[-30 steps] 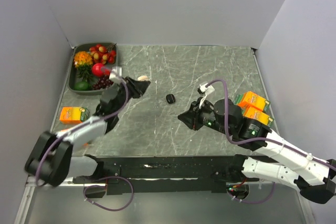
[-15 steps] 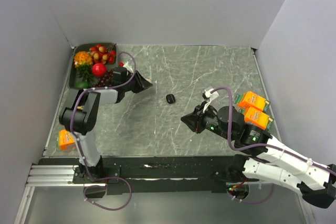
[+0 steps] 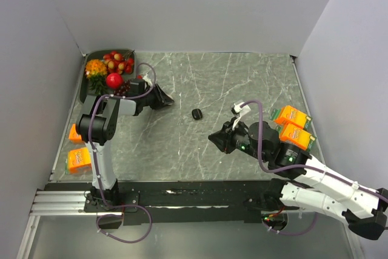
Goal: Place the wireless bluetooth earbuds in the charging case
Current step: Place the charging case at the center of the board, then adjust the charging case at the center of the board.
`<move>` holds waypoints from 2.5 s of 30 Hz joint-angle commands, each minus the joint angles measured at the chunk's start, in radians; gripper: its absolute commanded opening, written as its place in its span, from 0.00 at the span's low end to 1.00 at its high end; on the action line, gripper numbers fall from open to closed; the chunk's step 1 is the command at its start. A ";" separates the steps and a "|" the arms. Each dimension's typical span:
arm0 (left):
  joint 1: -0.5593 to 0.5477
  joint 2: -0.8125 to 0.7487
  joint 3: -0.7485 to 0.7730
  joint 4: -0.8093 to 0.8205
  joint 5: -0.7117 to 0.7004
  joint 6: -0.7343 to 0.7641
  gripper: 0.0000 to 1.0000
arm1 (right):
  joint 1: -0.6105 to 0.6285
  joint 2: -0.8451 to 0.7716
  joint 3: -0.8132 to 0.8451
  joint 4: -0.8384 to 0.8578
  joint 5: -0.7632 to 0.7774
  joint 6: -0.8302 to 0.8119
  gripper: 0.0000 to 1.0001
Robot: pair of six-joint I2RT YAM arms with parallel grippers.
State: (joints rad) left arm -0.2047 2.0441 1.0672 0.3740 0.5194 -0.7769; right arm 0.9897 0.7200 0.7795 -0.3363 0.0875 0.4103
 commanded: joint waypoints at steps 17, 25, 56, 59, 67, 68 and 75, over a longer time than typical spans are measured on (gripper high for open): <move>-0.033 -0.145 -0.134 -0.099 -0.061 0.007 0.96 | -0.006 0.032 0.010 0.054 0.018 -0.002 0.27; -0.214 -0.418 -0.207 -0.254 -0.270 0.040 0.96 | -0.008 0.079 0.033 0.054 0.159 0.016 0.35; -0.443 -1.104 -0.724 -0.168 -0.731 -0.325 0.94 | -0.316 1.094 0.481 0.188 0.109 -0.013 0.89; -0.461 -1.104 -0.719 -0.170 -0.740 -0.306 0.93 | -0.332 1.156 0.515 0.188 0.112 -0.018 0.86; -0.467 -1.096 -0.736 -0.112 -0.710 -0.266 0.96 | -0.350 1.266 0.576 0.160 0.084 -0.036 0.85; -0.467 -1.096 -0.737 -0.109 -0.711 -0.263 0.96 | -0.350 1.270 0.575 0.164 0.080 -0.036 0.84; -0.467 -1.079 -0.727 -0.104 -0.707 -0.237 0.96 | -0.353 1.282 0.529 0.197 0.055 -0.059 0.75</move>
State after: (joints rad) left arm -0.6674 0.9478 0.3214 0.2310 -0.2016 -1.0492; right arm 0.6407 1.9980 1.3106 -0.1703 0.1558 0.3771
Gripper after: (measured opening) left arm 0.966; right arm 0.777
